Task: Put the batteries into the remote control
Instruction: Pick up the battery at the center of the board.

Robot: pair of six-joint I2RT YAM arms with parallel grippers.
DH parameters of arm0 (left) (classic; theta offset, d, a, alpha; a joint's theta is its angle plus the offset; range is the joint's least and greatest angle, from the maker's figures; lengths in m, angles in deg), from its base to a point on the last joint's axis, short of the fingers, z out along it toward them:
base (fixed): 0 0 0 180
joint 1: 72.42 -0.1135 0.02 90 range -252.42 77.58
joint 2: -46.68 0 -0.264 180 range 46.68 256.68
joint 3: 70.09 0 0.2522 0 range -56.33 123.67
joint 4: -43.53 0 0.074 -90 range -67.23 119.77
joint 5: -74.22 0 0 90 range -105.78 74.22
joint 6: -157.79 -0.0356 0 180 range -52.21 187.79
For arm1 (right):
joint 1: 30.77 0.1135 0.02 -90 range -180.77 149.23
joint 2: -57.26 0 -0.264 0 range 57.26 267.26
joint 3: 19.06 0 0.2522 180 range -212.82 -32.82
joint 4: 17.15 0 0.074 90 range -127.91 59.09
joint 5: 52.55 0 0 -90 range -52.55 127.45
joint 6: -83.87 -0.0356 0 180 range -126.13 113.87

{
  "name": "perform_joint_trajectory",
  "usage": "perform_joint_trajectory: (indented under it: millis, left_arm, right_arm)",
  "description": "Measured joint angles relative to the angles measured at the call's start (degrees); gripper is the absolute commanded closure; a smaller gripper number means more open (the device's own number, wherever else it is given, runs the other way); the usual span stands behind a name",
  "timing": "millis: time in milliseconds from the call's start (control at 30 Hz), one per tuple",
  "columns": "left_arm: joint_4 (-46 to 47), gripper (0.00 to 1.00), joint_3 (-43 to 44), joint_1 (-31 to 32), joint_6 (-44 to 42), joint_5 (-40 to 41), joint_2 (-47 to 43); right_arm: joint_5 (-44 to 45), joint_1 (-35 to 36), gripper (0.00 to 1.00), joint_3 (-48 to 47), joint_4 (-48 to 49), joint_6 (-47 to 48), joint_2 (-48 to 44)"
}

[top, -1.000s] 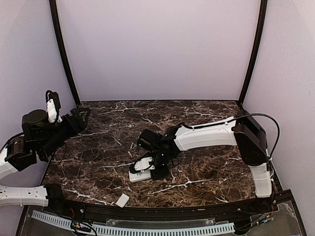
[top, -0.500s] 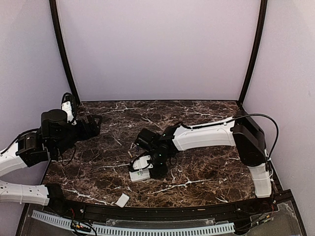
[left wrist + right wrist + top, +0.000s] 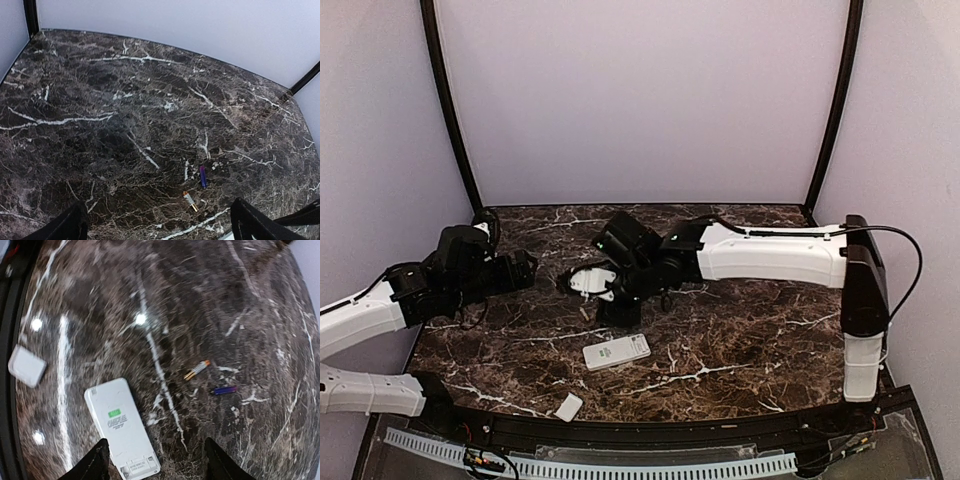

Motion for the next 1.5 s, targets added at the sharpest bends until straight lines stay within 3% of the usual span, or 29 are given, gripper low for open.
perform_joint_trajectory:
  millis: [233, 467, 700, 867, 1067, 1200, 1500]
  left_arm:
    - [4.90, 0.03, -4.68, -9.49, 2.43, -7.72, 10.49]
    - [8.22, 0.03, -8.02, -10.54, 2.75, -8.85, 9.33]
    - [7.74, 0.08, -17.57, -10.69, 5.64, -9.09, -5.42]
    - [6.97, 0.10, -20.26, -10.69, 7.10, -9.42, -13.79]
    - [7.04, 0.11, -20.37, -10.69, 7.32, -10.80, -13.29]
    - [7.10, 0.11, -20.35, -10.69, 7.30, -11.85, -10.36]
    - [9.05, 0.12, -20.35, -10.69, 6.84, -13.73, -8.63]
  right_arm:
    - [5.75, -4.94, 0.51, -10.88, 6.38, -32.72, 1.05]
    - [13.14, -6.27, 0.52, -19.96, 6.12, -49.72, 13.66]
    - [16.68, -6.08, 0.52, -29.75, -0.79, -54.51, 28.24]
    - [19.04, -6.05, 0.57, -32.44, -3.23, -56.15, 31.50]
    - [19.06, -6.01, 0.66, -34.53, -4.39, -57.70, 33.48]
    - [19.15, -5.79, 0.80, -34.25, -4.61, -58.40, 33.46]
    - [16.81, -5.73, 1.00, -26.18, -2.58, -58.60, 28.61]
